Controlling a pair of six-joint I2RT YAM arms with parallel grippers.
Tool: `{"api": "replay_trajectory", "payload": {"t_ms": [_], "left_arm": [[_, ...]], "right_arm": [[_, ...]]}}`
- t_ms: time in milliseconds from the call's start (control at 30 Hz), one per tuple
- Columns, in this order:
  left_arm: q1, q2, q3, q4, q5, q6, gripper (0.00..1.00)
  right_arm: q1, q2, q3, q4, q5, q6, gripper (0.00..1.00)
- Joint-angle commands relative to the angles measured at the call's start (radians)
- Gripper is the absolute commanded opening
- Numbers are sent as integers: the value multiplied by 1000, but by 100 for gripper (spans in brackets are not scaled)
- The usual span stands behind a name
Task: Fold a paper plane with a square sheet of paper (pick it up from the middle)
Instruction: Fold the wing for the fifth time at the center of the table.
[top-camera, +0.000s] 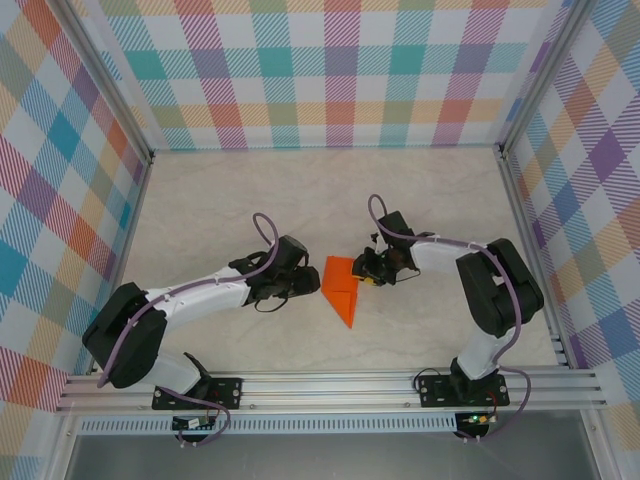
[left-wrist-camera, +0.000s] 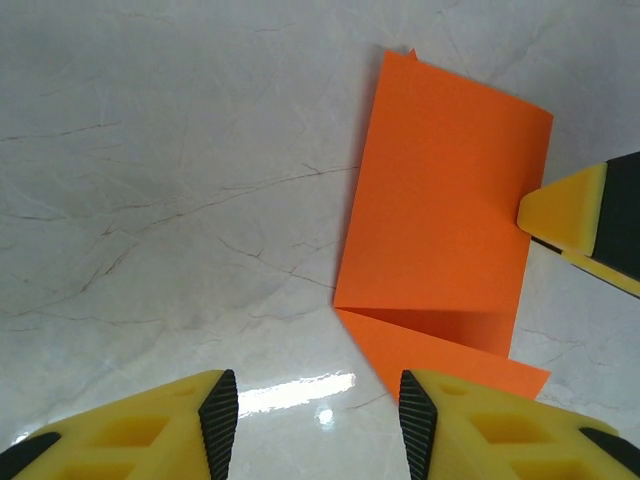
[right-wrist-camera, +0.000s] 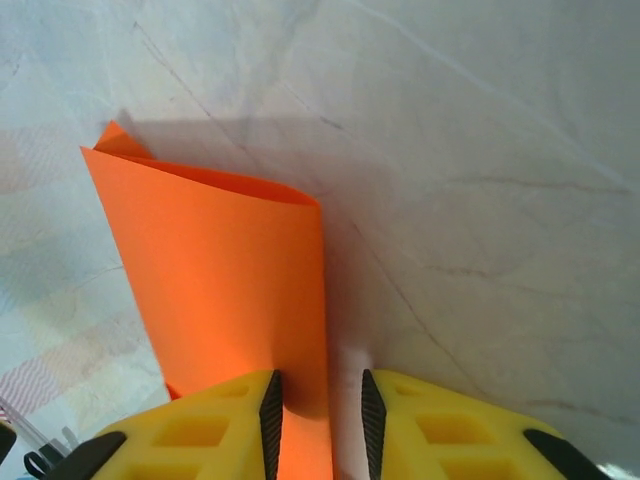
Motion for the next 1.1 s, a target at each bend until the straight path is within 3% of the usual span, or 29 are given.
{"api": "replay_trajectory", "payload": {"t_ms": [0, 167, 333, 567, 1067], "left_arm": [[-21, 0, 15, 0, -14, -13, 48], [-12, -4, 18, -14, -28, -23, 48], [38, -3, -7, 26, 30, -56, 47], [81, 16, -17, 45, 81, -73, 47], [82, 53, -17, 91, 156, -80, 48]], "right_arm": [[-6, -92, -2, -40, 28, -21, 35], [1, -221, -52, -34, -24, -33, 36], [78, -292, -98, 0, -85, -18, 23], [234, -252, -71, 4, -50, 3, 15], [221, -118, -65, 35, -8, -2, 15]]}}
